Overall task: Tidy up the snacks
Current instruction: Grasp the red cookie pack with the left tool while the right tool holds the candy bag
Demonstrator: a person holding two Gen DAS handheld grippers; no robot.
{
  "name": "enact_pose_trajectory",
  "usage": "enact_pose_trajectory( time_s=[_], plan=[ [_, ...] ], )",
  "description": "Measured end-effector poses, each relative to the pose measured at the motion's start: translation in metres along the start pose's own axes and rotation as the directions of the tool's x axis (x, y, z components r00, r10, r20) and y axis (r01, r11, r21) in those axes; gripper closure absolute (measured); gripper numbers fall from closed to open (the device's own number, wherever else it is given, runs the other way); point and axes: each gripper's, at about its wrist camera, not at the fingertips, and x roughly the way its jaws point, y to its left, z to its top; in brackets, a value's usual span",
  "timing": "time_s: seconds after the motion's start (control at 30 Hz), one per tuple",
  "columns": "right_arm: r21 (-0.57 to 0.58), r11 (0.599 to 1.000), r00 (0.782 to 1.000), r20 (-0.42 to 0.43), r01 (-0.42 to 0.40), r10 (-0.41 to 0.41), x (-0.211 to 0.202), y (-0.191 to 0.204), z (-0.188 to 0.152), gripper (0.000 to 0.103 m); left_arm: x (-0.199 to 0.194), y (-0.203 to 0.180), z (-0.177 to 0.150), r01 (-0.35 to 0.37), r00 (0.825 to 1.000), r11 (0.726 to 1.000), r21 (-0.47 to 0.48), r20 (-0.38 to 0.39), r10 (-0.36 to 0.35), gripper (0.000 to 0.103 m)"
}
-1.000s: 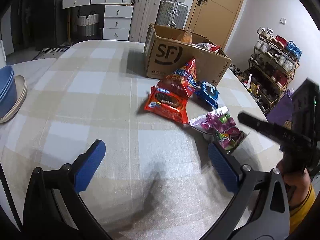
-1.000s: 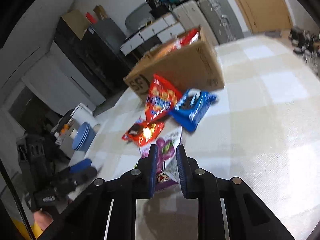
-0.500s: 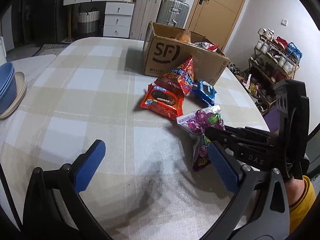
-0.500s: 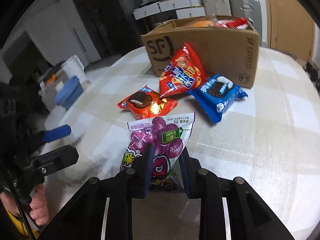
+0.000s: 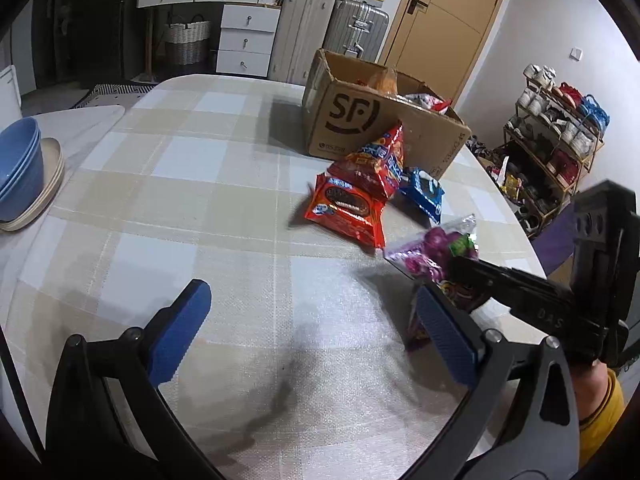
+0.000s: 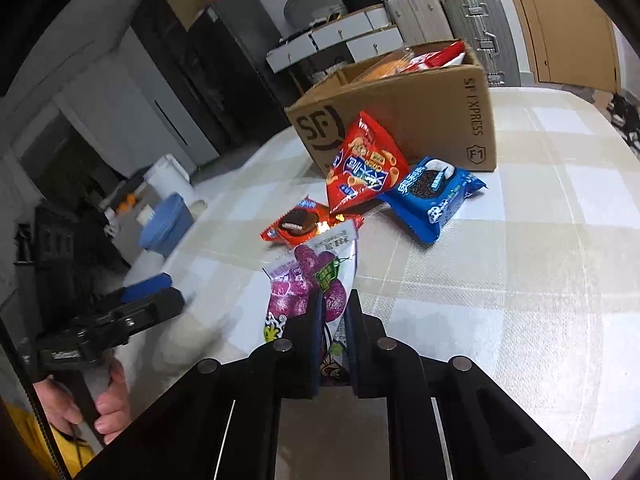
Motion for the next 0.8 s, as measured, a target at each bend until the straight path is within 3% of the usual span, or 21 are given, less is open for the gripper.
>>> enact_pose_trajectory(
  time_s=[0.33, 0.57, 0.7, 0.8],
  plan=[
    [0.151, 0.985, 0.992, 0.108, -0.083, 0.068, -0.041, -0.044, -0.007, 0.095, 0.014, -0.010, 0.012, -0.013, 1.000, 0.999, 0.042, -0.019, 0.014, 0.001],
    [0.205, 0.973, 0.984, 0.165, -0.102, 0.068, -0.060, -0.062, -0.012, 0.095, 0.051, -0.032, 0.043, -0.026, 0.999, 0.992, 0.124, -0.039, 0.031, 0.001],
    [0.225, 0.967, 0.980, 0.179, -0.123, 0.083, -0.063, -0.066, -0.016, 0.095, 0.088, -0.046, 0.059, -0.040, 0.994, 0.983, 0.181, -0.095, 0.058, 0.002],
    [0.231, 0.964, 0.979, 0.182, -0.133, 0.091, -0.062, -0.067, -0.017, 0.095, 0.110, -0.052, 0.062, -0.122, 0.981, 0.972, 0.202, -0.126, 0.150, 0.013]
  ],
)
